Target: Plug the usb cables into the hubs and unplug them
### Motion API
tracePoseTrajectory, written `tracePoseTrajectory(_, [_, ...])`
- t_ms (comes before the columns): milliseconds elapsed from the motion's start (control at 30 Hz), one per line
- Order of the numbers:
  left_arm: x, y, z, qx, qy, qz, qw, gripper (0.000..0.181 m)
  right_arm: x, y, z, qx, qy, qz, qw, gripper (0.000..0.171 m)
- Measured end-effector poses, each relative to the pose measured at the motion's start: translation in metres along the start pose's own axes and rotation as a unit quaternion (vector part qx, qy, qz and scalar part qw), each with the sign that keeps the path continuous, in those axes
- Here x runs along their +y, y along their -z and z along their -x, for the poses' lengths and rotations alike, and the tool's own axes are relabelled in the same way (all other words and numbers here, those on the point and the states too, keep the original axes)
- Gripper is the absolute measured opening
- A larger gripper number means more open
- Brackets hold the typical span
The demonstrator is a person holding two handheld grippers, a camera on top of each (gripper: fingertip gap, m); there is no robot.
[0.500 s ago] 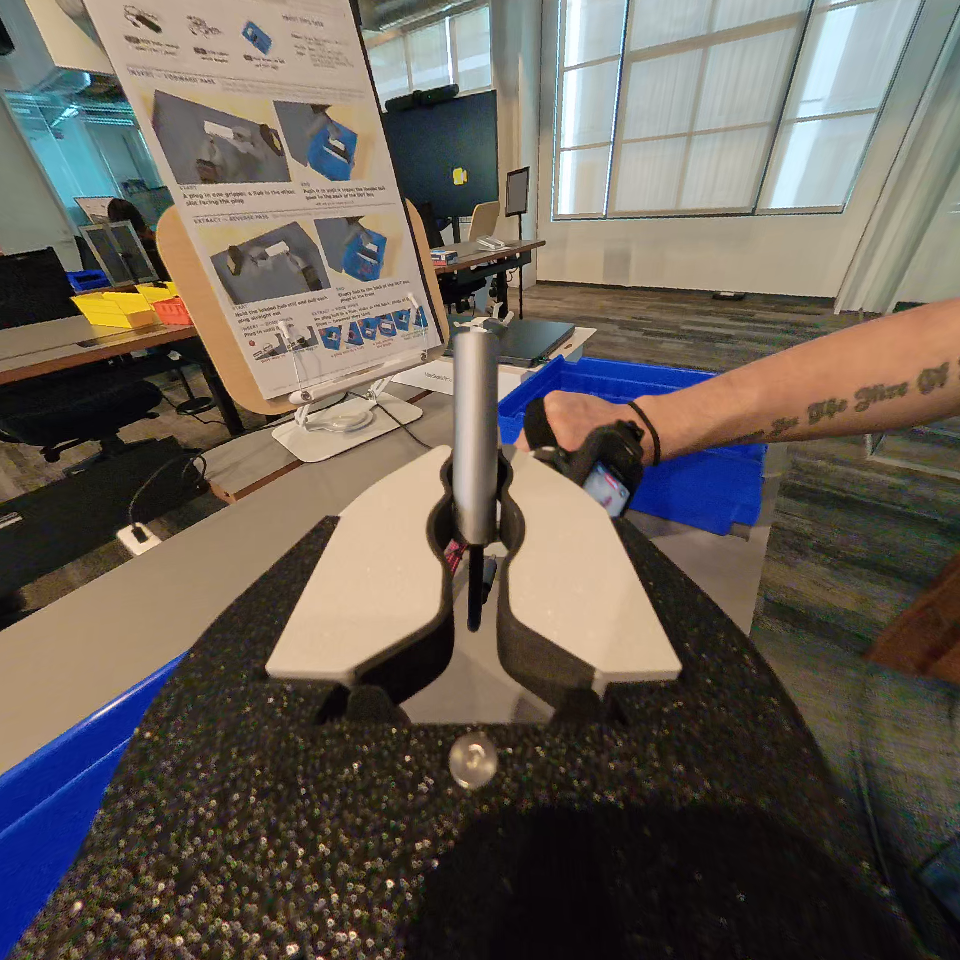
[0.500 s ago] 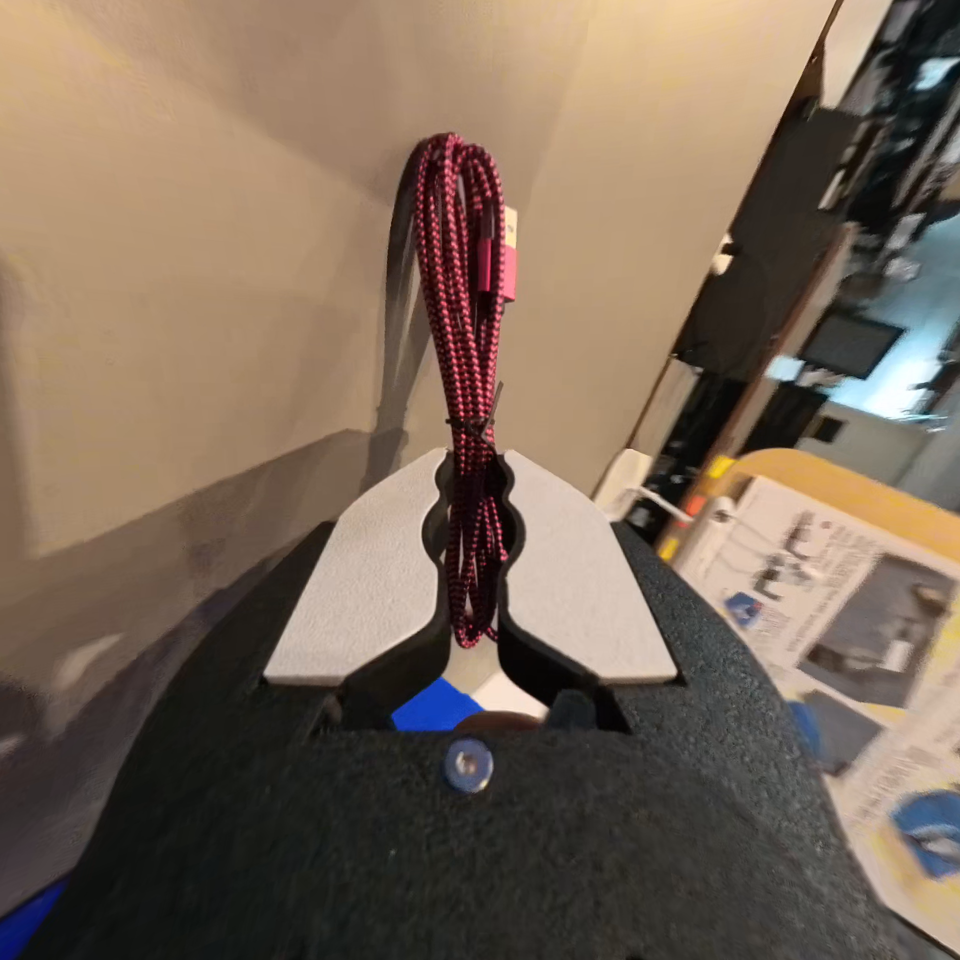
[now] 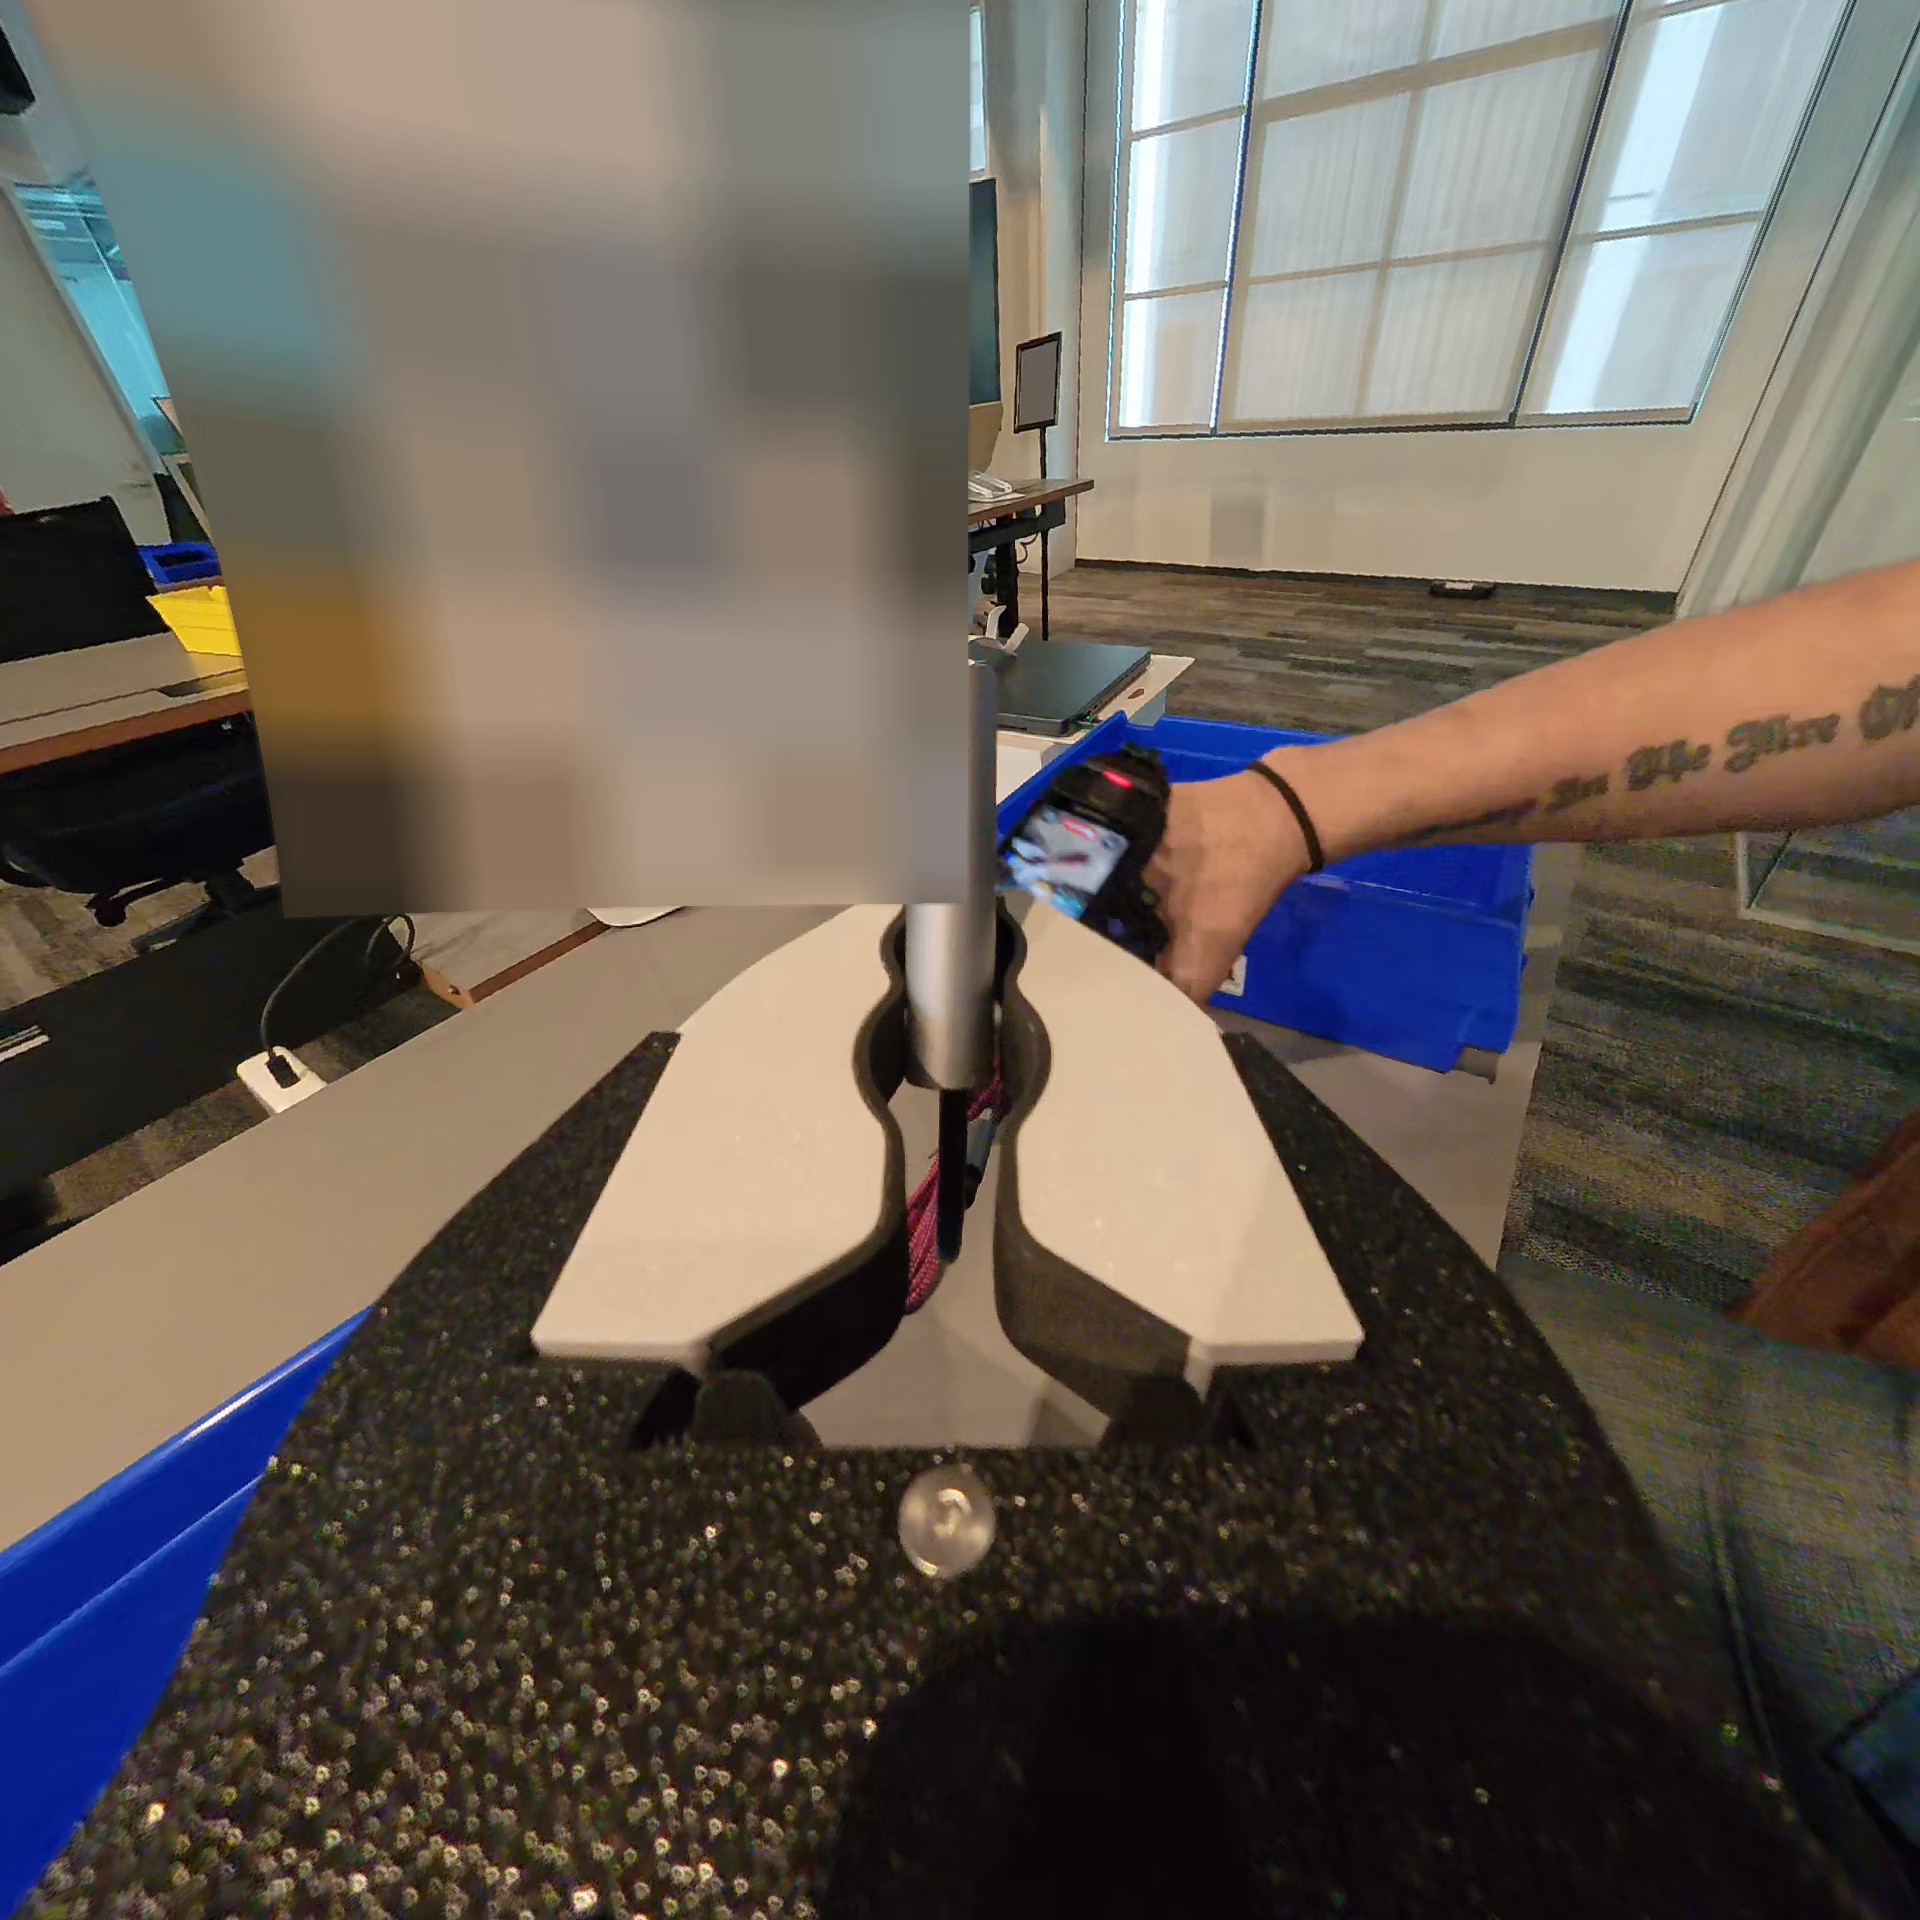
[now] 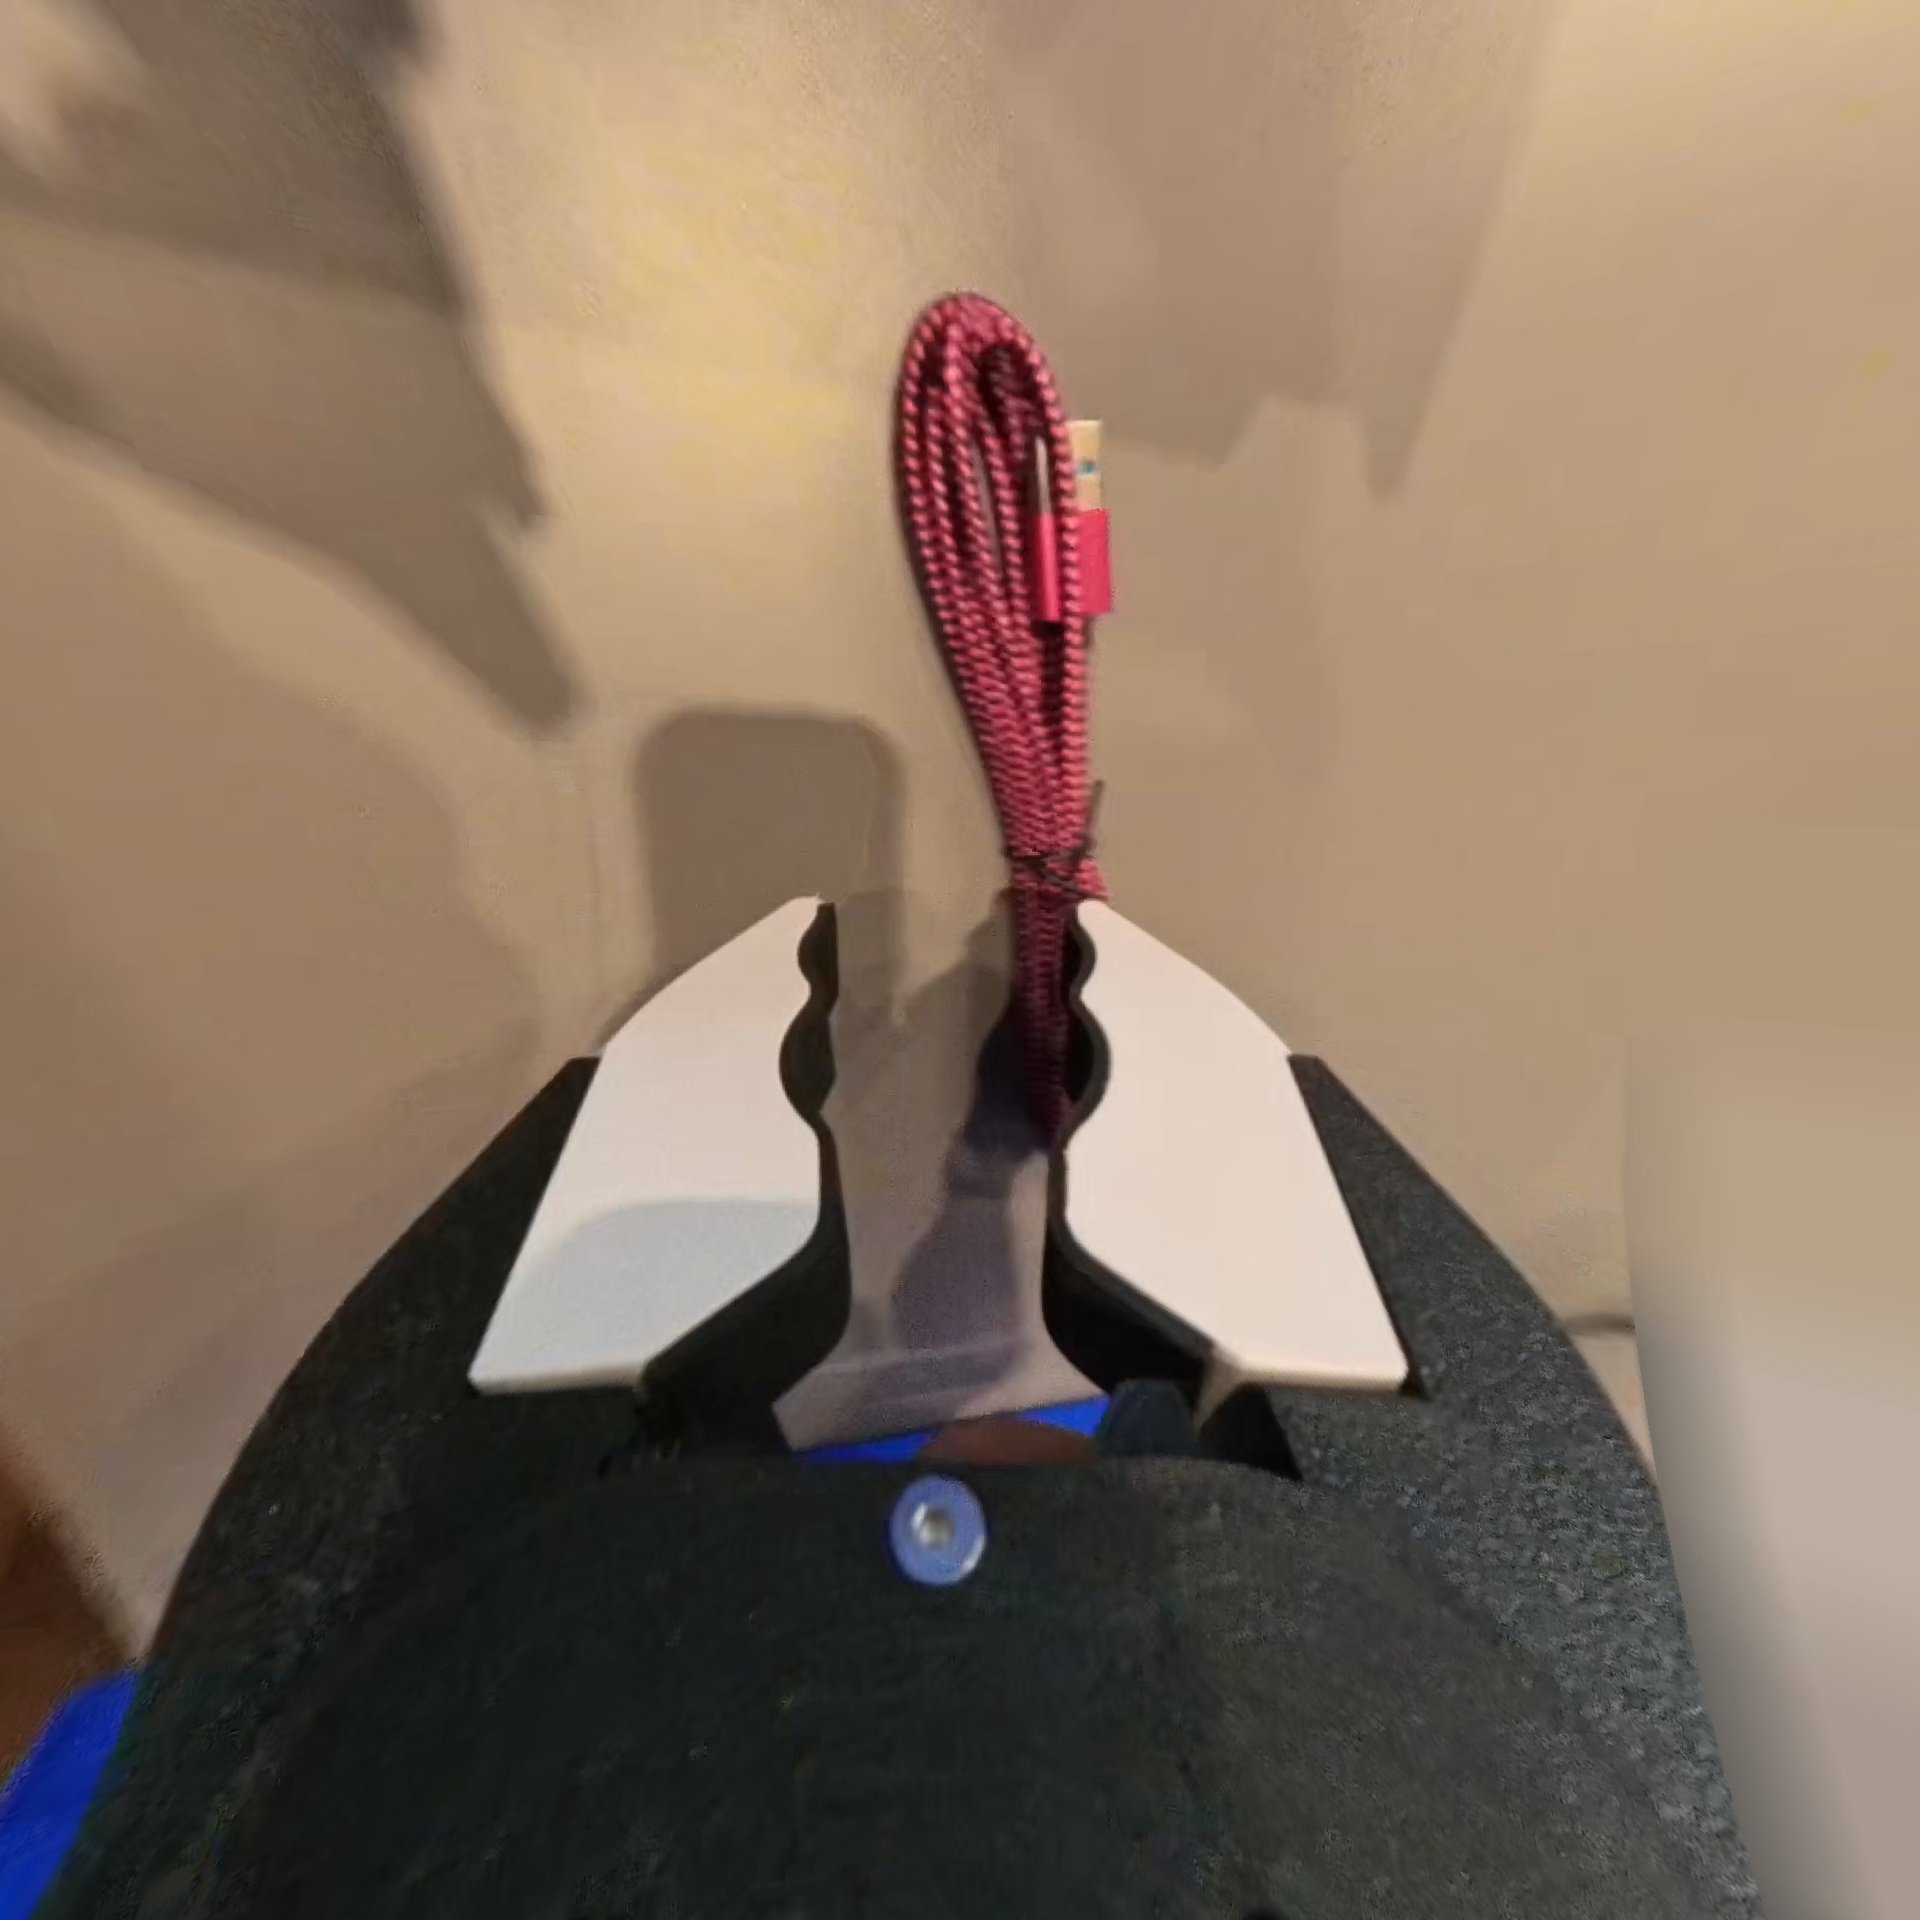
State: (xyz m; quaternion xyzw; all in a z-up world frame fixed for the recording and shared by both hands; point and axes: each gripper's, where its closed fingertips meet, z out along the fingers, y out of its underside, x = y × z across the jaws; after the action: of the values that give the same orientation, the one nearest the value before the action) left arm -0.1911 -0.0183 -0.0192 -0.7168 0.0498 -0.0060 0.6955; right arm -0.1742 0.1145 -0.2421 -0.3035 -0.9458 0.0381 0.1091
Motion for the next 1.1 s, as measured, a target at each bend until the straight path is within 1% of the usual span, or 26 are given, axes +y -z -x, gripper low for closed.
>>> tracePoseTrajectory(100, [0.0, 0.0, 0.001, -0.001, 0.0, -0.001, 1.0, 0.012, -0.008, 0.015, 0.009, -0.14, -0.09, -0.036, 0.985, 0.038])
tracePoseTrajectory(133, [0.0, 0.0, 0.001, -0.001, 0.001, 0.0, 1.0, 0.012, -0.01, 0.02, 0.007, -0.179, -0.124, -0.043, 0.975, 0.035])
tracePoseTrajectory(200, [0.001, 0.0, 0.0, -0.001, 0.0, 0.001, 1.0, 0.012, -0.013, 0.029, -0.002, -0.247, -0.18, -0.062, 0.95, 0.023])
tracePoseTrajectory(233, [0.001, -0.001, 0.0, -0.001, -0.001, 0.002, 1.0, 0.012, -0.013, 0.03, -0.008, -0.27, -0.205, -0.063, 0.939, 0.022])
tracePoseTrajectory(300, [0.001, -0.001, -0.001, -0.001, -0.002, 0.003, 1.0, 0.012, -0.007, 0.023, -0.021, -0.287, -0.236, -0.05, 0.927, 0.026])
tracePoseTrajectory(367, [0.001, -0.001, -0.001, -0.001, -0.003, 0.004, 1.0, 0.012, 0.003, 0.013, -0.025, -0.294, -0.233, -0.023, 0.927, 0.03])
tracePoseTrajectory(433, [0.002, 0.0, 0.001, -0.001, -0.001, 0.004, 1.0, 0.012, 0.01, 0.002, -0.025, -0.288, -0.212, -0.002, 0.934, 0.035])
tracePoseTrajectory(567, [0.005, 0.0, 0.004, 0.001, 0.006, 0.004, 1.0, 0.012, 0.022, -0.013, -0.029, -0.249, -0.159, 0.027, 0.955, 0.037])
tracePoseTrajectory(767, [0.006, -0.002, 0.003, 0.004, 0.006, 0.007, 1.0, 0.012, 0.039, -0.015, -0.028, -0.268, -0.154, 0.055, 0.949, 0.037])
tracePoseTrajectory(833, [0.006, -0.003, 0.002, 0.005, 0.006, 0.008, 1.0, 0.012, 0.042, -0.015, -0.027, -0.275, -0.16, 0.064, 0.946, 0.032])
tracePoseTrajectory(900, [0.007, -0.003, 0.002, 0.005, 0.006, 0.008, 1.0, 0.012, 0.045, -0.015, -0.022, -0.275, -0.152, 0.081, 0.946, 0.022])
tracePoseTrajectory(1100, [0.006, -0.003, 0.002, 0.005, 0.005, 0.007, 1.0, 0.012, 0.042, -0.008, -0.026, -0.174, -0.104, 0.075, 0.976, 0.01])
